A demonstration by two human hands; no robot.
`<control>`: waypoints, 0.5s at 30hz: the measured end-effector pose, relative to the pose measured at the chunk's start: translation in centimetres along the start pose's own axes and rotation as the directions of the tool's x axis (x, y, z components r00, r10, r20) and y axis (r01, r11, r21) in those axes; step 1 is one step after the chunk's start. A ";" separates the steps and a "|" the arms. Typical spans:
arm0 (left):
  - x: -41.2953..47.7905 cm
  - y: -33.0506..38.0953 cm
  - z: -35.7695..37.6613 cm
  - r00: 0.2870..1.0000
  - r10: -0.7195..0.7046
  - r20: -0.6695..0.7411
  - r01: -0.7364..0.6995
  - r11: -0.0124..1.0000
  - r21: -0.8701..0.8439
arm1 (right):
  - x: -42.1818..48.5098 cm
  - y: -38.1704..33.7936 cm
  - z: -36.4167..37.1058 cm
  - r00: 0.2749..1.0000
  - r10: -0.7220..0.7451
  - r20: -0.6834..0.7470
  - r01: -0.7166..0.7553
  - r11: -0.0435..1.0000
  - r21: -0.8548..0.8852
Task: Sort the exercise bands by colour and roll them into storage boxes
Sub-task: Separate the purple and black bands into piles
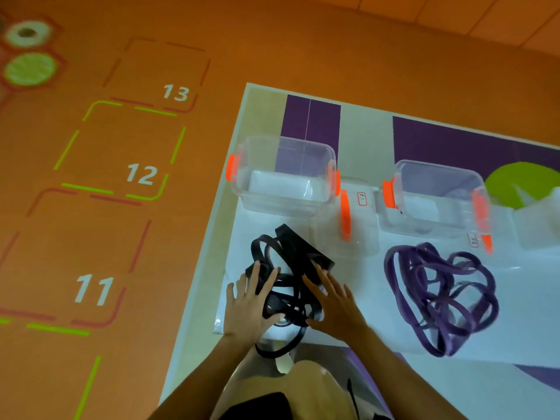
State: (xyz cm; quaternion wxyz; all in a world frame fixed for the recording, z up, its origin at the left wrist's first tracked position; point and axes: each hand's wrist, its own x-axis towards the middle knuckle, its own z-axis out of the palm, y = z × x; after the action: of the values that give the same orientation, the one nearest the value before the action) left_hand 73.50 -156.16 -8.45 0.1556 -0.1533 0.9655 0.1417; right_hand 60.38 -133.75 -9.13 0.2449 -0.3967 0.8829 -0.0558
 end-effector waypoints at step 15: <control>0.2 4.0 -2.5 0.996 -0.015 -0.087 0.017 1.000 0.026 | -4.3 1.1 -3.7 0.982 0.181 -0.058 -0.171 0.976 0.136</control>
State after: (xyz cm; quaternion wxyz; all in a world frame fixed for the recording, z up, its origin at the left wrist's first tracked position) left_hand 71.31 -153.41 -5.31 0.1169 -0.1650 0.9718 0.1209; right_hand 60.29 -130.22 -4.54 0.2432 -0.2979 0.9171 -0.1051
